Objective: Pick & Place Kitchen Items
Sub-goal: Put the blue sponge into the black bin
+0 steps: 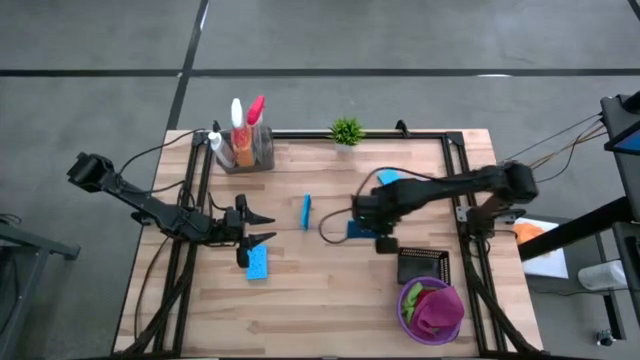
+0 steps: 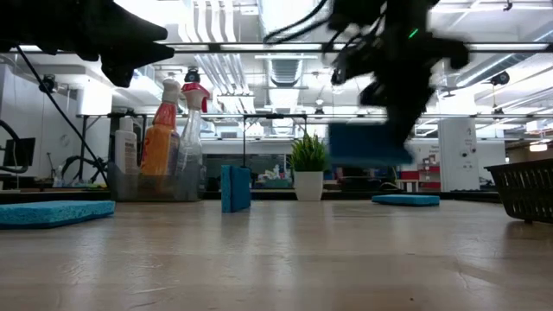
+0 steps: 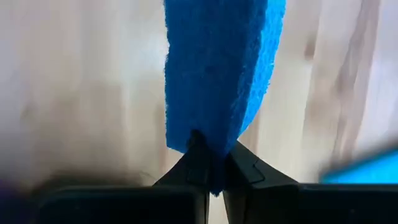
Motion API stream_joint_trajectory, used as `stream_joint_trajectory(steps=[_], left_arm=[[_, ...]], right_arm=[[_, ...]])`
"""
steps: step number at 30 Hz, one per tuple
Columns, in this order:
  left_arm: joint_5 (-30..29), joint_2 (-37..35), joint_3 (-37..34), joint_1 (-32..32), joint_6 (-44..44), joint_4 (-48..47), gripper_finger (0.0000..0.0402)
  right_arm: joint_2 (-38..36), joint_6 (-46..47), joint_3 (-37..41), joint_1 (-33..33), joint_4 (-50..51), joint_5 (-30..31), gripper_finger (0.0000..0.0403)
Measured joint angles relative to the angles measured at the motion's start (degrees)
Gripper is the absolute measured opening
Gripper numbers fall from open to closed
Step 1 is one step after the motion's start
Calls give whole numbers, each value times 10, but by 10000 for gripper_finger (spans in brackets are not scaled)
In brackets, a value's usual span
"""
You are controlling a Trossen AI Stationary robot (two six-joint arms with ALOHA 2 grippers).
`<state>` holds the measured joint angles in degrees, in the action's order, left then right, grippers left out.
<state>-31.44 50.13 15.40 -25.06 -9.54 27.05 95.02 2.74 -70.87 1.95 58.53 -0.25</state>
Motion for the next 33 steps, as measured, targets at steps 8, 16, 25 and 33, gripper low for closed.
stream_joint_trajectory(steps=[8,16,25,33], left_arm=[[0,0,0,0,0,1,180],[0,0,0,0,0,1,180],[0,0,0,0,0,-3,180],[0,0,0,0,0,-3,180]], right_arm=[[-107,94,0,36,214,5,18],[-132,118,1,43,315,-57,18],[-97,80,33,53,312,-149,18],[-52,48,80,65,311,-181,18]])
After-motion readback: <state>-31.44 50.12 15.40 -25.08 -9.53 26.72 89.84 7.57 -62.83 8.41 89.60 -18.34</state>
